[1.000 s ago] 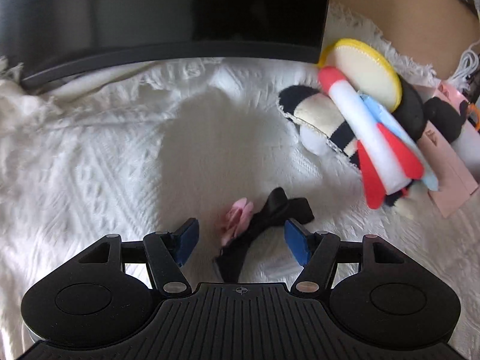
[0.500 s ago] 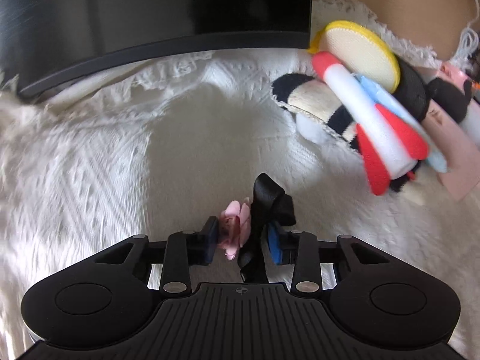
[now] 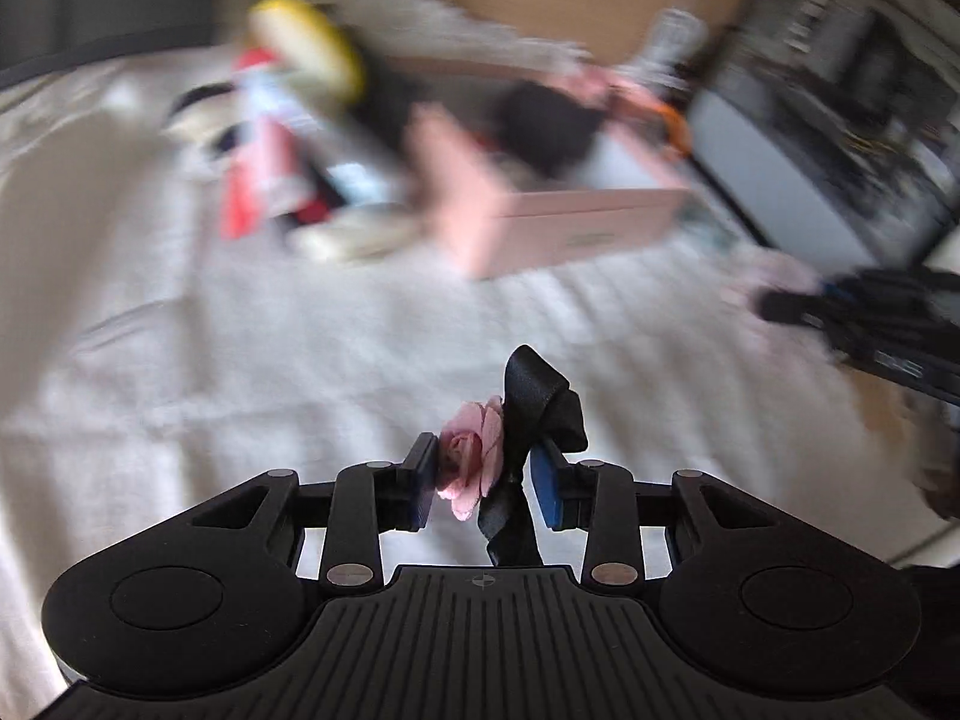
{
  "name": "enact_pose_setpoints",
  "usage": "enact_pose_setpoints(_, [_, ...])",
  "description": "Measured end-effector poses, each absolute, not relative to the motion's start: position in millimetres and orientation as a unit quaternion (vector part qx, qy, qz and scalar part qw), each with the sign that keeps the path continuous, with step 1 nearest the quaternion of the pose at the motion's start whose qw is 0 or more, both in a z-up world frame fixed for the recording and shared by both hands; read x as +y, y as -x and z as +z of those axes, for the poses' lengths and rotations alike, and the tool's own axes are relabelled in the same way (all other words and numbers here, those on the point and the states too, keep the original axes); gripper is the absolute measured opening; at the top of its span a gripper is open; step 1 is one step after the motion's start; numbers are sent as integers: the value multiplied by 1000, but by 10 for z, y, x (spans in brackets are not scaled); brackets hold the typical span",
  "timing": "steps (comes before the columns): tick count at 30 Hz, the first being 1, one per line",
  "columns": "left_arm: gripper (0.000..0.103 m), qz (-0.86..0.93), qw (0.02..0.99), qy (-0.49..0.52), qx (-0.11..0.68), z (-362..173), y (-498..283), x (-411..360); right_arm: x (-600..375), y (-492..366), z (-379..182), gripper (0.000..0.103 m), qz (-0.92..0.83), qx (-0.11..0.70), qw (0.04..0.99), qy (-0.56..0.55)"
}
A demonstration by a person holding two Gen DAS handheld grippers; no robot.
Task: Organize soft objects
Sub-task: 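Carry the bag and hair tie into the pink box and open both grippers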
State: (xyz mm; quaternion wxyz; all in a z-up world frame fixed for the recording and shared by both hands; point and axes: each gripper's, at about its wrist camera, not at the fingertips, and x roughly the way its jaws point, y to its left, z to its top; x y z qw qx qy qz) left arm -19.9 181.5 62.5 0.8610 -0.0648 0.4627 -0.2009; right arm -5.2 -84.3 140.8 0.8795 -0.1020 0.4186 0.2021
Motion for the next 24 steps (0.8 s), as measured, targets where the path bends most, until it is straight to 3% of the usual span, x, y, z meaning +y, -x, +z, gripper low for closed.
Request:
enact_pose_setpoints(5, [38,-230,881,28,411,1132,-4,1453,-1038,91,1555,13,194,388,896,94])
enact_pose_setpoints(12, [42,-219,931,10,291,1743,-929,1202,-1144,52,1718,13,185,347,916,85])
enact_pose_setpoints(17, [41,-180,896,-31,404,1147,-1708,928,-1159,51,1766,13,192,335,920,73])
enact_pose_setpoints(24, [41,-135,919,92,359,1114,-1443,1250,-1309,18,1656,13,184,351,915,80])
